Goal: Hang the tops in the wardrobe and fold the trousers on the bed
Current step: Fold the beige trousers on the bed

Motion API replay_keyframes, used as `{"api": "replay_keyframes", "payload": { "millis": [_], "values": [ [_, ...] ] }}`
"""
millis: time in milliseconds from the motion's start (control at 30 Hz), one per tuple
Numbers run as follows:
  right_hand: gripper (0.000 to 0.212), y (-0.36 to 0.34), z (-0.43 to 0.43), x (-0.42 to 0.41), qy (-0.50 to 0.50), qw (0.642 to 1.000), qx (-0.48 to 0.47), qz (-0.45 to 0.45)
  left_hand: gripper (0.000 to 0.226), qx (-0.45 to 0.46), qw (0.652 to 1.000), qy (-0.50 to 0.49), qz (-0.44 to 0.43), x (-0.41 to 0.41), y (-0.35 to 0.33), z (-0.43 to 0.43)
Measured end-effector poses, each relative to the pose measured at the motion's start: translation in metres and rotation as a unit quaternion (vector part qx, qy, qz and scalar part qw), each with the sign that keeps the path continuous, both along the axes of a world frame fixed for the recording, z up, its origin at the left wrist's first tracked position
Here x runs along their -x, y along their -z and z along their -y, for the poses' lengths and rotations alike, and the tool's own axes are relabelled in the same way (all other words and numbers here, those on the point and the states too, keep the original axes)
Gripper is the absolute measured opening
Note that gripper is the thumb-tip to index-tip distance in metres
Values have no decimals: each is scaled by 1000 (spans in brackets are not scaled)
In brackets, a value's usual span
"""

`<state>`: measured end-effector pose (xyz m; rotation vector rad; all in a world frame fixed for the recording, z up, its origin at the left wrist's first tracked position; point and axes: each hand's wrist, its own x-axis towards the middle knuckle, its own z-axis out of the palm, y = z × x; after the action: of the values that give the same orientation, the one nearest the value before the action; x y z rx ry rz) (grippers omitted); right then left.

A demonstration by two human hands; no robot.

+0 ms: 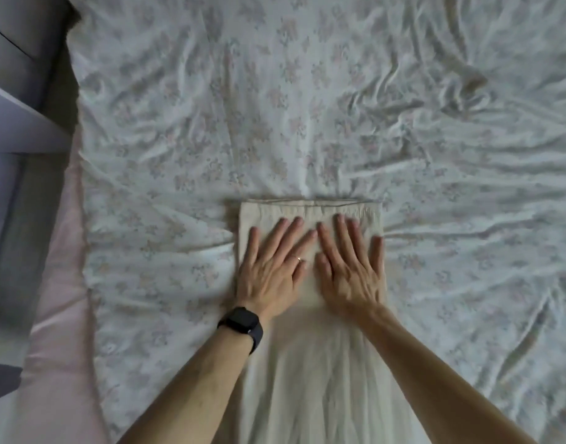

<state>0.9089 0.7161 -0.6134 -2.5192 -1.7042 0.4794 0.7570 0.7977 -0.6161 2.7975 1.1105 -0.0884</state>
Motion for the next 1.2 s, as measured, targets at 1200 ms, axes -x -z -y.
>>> {"api": "replay_keyframes", "payload": {
  "millis": [1200],
  "values": [
    [45,-77,326,121,486,801,-6,-349,49,431,728,-456,277,163,-111,293]
  ]
}}
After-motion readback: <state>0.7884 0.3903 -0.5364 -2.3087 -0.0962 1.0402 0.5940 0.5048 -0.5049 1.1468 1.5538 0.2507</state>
